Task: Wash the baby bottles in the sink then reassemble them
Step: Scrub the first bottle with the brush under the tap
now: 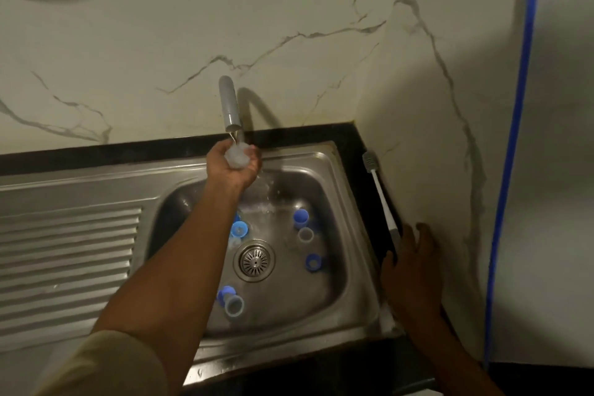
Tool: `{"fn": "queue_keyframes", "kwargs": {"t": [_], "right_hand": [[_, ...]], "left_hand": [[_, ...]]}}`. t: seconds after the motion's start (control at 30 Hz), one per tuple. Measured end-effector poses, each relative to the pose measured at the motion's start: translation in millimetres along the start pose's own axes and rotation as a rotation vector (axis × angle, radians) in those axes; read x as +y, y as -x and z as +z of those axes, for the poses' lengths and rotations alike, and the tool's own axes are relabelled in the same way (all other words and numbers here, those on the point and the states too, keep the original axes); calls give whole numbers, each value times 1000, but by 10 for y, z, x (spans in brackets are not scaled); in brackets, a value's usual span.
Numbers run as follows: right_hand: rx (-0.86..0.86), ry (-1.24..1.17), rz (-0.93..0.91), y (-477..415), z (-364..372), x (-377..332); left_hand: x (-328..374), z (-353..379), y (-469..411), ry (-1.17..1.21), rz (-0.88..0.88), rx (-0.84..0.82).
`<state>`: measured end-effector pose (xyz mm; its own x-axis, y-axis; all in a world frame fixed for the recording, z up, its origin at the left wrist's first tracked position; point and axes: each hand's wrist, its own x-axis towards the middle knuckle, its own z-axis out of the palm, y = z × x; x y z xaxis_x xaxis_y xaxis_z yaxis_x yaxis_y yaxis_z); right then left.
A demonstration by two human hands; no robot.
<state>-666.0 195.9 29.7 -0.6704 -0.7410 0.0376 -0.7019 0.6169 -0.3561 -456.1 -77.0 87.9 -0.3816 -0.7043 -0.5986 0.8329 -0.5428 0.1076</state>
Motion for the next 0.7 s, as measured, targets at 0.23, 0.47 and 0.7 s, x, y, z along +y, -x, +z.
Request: {"fn": "queue_keyframes", "kwargs": {"t": [0.23, 0.47, 0.7], "right_hand": [[-30, -255, -195, 70, -25, -1083], [-436, -699, -165, -415, 228, -2416], [-688, -868, -85, -540, 757, -2474]], "left_hand": [[212, -258, 114, -388, -110, -49], [127, -410, 254, -812, 6, -143], [429, -706, 330, -1111, 130, -258]]}}
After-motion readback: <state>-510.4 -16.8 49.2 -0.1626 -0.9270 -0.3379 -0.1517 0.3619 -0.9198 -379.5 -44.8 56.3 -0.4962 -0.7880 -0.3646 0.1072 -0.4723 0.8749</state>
